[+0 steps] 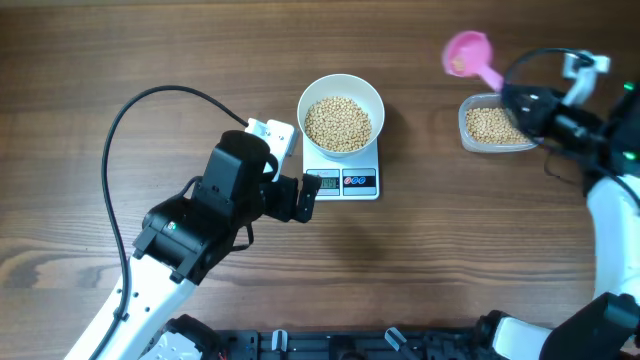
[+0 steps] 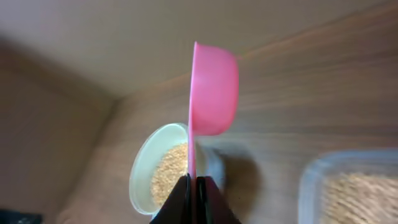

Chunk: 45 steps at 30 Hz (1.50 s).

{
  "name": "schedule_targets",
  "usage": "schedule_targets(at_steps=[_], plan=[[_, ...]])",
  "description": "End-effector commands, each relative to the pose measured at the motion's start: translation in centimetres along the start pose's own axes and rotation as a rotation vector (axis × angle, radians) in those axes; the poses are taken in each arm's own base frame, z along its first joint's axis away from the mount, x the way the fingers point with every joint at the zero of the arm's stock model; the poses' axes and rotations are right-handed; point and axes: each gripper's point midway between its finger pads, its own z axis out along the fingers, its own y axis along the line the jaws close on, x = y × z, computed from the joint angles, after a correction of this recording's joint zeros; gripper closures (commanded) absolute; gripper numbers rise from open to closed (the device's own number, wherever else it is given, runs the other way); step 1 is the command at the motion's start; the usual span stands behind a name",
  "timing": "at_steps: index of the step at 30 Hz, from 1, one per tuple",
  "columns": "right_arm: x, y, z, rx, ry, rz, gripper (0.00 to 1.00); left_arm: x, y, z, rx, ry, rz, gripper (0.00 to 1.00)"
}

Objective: Scoop item into bowl and weigh 150g on scale
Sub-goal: 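Carry the filled scoop left over the white bowl, then tip the scoop to add a few soybeans to the bowl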

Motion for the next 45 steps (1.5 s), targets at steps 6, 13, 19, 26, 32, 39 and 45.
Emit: schedule_targets(at_steps=[6, 13, 19, 26, 32, 39, 45], plan=[[3.3, 7.5, 6.7, -0.088, 0.107, -0.165, 0.96, -0.2, -0.1, 0.0, 0.006, -0.003, -0.012, 0.0], [5.7, 9.3, 10.1, 0.015, 0.141, -0.457, 0.96, -0.2, -0.1, 0.0, 0.006, -0.003, -0.012, 0.0], [6.9, 9.8, 11.5, 0.096, 0.167, -0.778, 0.96, -0.2, -0.1, 0.0, 0.006, -0.003, -0.012, 0.0], [7.4, 9.6, 11.7, 0.112, 0.195, -0.952, 0.96, -0.2, -0.1, 0.0, 0.006, -0.003, -0.012, 0.0], [8.0, 9.4, 11.8, 0.105, 0.226, -1.02, 0.96, -0.2, -0.1, 0.0, 0.006, -0.003, -0.012, 0.0], [9.9, 11.8, 12.7, 0.037, 0.242, -1.055, 0.96, -0.2, -0.1, 0.0, 0.006, -0.003, -0.012, 0.0], [10.3, 12.3, 12.8, 0.024, 0.245, -1.061, 0.96, -0.2, -0.1, 0.0, 0.006, -0.003, -0.012, 0.0]])
